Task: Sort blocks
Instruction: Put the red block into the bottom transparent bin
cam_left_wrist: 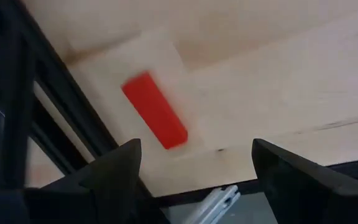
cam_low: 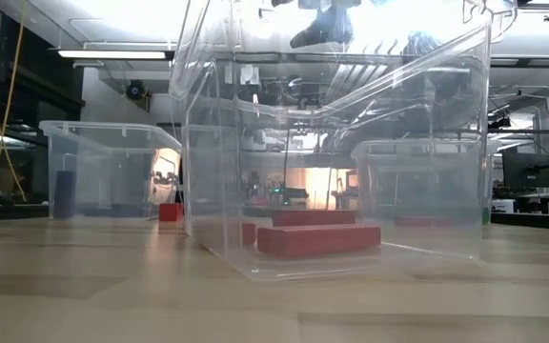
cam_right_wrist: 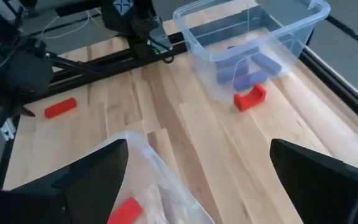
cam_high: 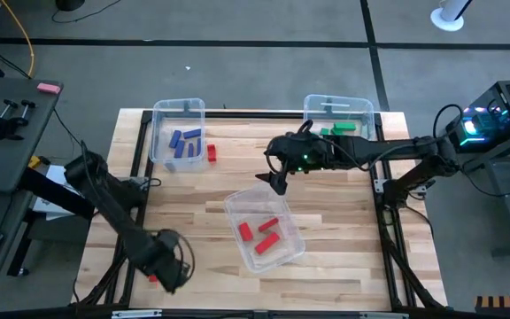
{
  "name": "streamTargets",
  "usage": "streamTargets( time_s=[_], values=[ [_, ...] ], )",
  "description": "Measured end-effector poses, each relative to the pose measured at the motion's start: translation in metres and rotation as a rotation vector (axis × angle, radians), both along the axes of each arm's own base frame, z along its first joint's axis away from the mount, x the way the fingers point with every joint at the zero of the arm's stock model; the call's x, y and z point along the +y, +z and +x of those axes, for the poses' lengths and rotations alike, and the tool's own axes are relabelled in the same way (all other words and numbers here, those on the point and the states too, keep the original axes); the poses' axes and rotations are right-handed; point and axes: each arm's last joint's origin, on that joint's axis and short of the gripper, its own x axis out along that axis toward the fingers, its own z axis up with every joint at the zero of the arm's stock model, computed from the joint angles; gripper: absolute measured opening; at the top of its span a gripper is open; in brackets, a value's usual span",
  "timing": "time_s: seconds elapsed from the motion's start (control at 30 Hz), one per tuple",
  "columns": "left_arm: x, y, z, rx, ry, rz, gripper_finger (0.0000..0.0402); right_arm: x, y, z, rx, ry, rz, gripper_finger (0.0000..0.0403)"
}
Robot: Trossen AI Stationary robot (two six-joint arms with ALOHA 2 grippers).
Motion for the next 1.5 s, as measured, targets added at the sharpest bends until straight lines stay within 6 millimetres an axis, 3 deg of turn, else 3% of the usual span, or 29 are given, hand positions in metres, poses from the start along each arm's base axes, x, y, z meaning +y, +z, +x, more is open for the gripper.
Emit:
streamTargets(
  time_s=[0.17,0.4,0.57,0.8,1.13,1.5],
  values=[
    [-0.020,-0.016,-0.016,0.002,0.124,0.006,0.0294,-0.007,0.000,0.000,-0.001,0.005,0.018,0.0389],
    [-0.017,-0.037,-0.031,0.029,0.195,0.064,0.0294,-0.008,0.000,0.000,-0.001,0.005,0.020,0.0389],
    [-0.010,-0.047,-0.033,0.018,0.183,0.108,0.0294,-0.005,0.000,0.000,0.004,0.016,0.022,0.0389],
    [-0.009,-0.058,-0.041,0.012,0.016,0.076,0.0294,-0.003,-0.001,0.000,0.008,0.028,0.030,0.0389],
    [-0.010,-0.077,-0.041,-0.011,0.144,-0.010,0.0294,-0.003,-0.002,-0.001,0.023,0.020,0.044,0.0389],
    [-0.004,-0.079,-0.032,-0.082,0.093,0.010,0.0294,-0.003,-0.002,-0.002,0.026,0.011,0.060,0.0389]
  ],
)
